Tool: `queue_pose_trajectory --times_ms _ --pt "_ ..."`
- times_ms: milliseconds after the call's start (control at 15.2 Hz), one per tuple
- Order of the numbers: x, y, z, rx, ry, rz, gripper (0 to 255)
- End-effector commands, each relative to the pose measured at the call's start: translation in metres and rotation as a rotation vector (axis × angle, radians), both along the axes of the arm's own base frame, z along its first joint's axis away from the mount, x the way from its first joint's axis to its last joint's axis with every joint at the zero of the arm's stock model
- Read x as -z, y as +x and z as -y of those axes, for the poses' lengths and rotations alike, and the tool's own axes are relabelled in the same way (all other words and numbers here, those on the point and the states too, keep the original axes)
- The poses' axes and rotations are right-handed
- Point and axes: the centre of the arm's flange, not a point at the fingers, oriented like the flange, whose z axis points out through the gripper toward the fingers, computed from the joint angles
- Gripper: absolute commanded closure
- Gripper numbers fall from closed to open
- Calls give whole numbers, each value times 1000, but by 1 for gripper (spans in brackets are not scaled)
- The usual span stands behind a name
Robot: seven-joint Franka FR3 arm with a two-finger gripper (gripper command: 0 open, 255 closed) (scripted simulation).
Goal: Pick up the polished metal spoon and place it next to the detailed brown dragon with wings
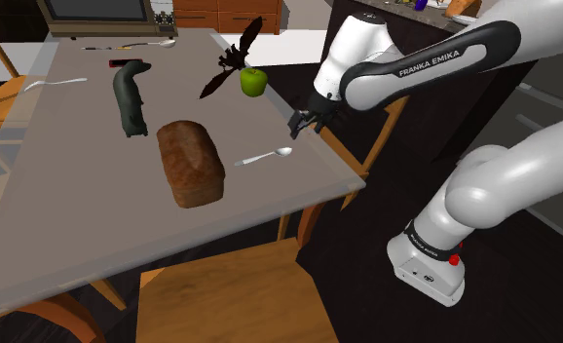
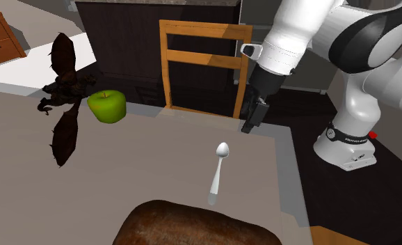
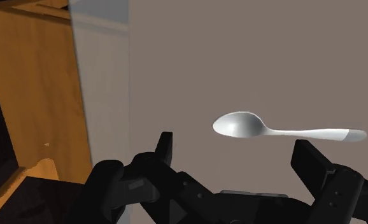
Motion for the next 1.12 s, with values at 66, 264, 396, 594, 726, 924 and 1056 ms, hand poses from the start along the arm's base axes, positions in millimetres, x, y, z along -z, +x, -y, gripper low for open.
queue_pose_trajectory --times_ms 66,264,396,594,726,924,1056 --pt "37 17 -13 16 8 21 0" --pt "61 27 -20 26 11 31 0" --pt "71 30 -20 26 11 31 0" --pt "86 35 -20 26 11 31 0" --pt "94 37 -20 26 11 31 0" --pt "94 37 -20 26 11 31 0" --pt "94 37 -20 26 11 31 0"
